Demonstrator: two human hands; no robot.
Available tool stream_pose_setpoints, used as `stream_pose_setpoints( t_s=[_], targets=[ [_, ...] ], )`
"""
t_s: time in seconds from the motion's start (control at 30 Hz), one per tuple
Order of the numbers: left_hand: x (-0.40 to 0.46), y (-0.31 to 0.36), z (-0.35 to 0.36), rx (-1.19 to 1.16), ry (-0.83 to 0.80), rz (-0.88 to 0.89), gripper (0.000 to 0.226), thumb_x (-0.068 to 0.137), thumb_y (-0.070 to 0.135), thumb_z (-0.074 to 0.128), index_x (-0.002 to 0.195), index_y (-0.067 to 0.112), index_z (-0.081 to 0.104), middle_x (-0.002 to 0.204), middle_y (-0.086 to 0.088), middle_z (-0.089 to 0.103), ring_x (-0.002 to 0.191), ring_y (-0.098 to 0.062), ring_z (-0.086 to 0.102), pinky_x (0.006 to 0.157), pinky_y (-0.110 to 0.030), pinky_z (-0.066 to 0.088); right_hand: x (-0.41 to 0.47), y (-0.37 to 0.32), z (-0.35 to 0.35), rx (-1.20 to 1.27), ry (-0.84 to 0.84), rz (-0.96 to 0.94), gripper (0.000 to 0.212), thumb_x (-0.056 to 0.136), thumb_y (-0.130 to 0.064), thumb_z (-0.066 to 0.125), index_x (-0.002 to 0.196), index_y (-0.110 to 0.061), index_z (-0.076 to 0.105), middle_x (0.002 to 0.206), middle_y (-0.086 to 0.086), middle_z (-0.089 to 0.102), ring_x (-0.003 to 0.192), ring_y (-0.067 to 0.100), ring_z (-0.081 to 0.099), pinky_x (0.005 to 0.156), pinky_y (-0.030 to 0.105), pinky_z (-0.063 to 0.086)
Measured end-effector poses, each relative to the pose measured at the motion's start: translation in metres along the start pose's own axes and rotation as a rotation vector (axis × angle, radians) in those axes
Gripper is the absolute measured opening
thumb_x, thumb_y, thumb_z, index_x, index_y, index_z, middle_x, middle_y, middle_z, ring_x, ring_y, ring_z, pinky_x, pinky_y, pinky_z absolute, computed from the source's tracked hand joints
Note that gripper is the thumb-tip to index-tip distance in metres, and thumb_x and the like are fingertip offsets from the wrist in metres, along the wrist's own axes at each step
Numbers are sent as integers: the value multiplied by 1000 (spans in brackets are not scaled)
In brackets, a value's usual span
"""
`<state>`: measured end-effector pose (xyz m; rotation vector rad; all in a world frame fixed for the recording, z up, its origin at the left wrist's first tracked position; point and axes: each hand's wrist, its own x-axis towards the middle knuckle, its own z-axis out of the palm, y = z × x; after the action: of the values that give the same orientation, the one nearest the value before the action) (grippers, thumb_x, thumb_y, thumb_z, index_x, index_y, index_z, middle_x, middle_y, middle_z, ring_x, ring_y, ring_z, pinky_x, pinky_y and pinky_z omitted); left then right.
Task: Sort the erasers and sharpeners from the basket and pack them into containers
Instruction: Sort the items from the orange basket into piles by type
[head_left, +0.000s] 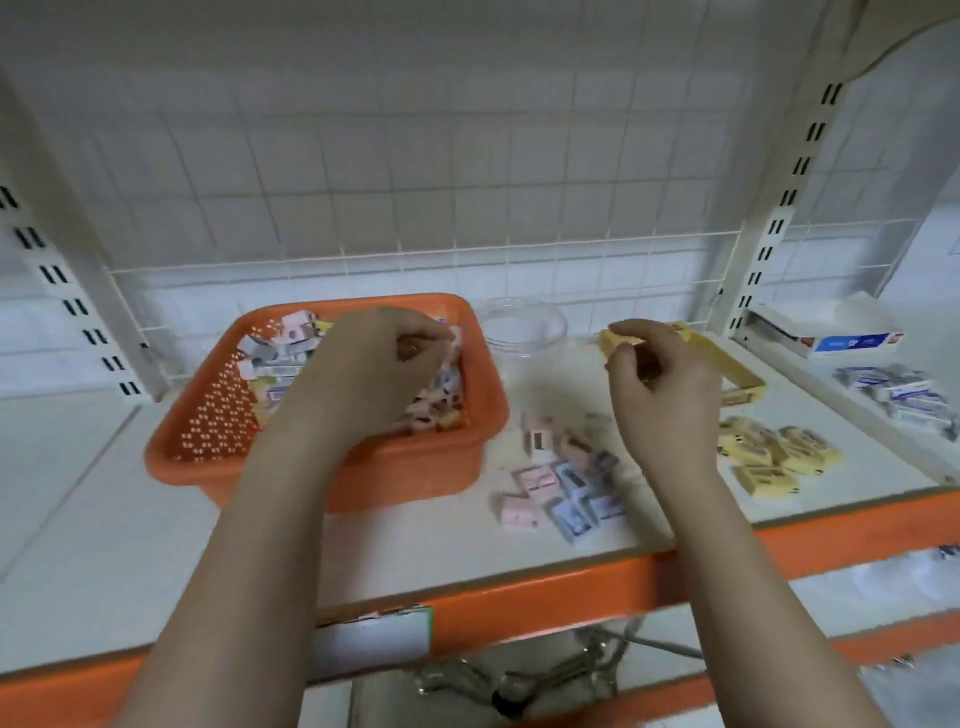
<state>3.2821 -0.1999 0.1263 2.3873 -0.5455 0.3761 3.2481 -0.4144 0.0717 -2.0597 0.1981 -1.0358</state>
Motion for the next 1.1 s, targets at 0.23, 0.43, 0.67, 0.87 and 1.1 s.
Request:
stream_pose_setpoints(
  t_s=[0.23, 0.43, 0.67, 0.87, 1.1],
  targets=[
    [-17, -75, -61, 32, 17, -108, 17, 89, 17, 58, 98, 21, 73, 89, 9, 67, 73, 7, 54, 62, 2, 37, 23, -85, 87, -68, -375, -66, 13, 87, -20, 55, 88, -28, 66, 62, -9, 59, 54, 4, 51, 53, 20, 38],
    [-26, -106, -75, 51, 44, -173, 19, 91, 21, 56, 103, 25, 70, 90, 13, 64, 72, 13, 49, 58, -2, 34, 55, -92, 155, -402, -715, -169, 19, 86, -21, 61, 102, -19, 69, 106, 1, 65, 88, 16, 57, 77, 29, 49],
    [-29, -118, -77, 62, 51, -220, 22, 92, 24, 55, 108, 27, 69, 84, 16, 60, 71, 12, 48, 60, -3, 32, 66, -89, 187, -690, -1021, -389, 42, 80, -28, 70, 121, -25, 62, 120, -4, 60, 106, 18, 56, 88, 36, 50],
    [-22, -120, -73, 70, 19, -219, 23, 92, 20, 54, 109, 24, 69, 105, 6, 68, 82, -1, 52, 62, -4, 32, 62, -84, 191, -783, -940, -550, 20, 83, -23, 62, 101, -16, 70, 104, 3, 68, 93, 22, 62, 68, 32, 50],
    [20, -130, -75, 165, 1, -161, 23, 90, 16, 55, 107, 18, 70, 108, 0, 68, 86, -6, 54, 76, -17, 38, 63, -98, 159, -455, -703, -400, 22, 89, -12, 52, 100, -15, 71, 99, 1, 69, 80, 17, 62, 71, 27, 53]
  ],
)
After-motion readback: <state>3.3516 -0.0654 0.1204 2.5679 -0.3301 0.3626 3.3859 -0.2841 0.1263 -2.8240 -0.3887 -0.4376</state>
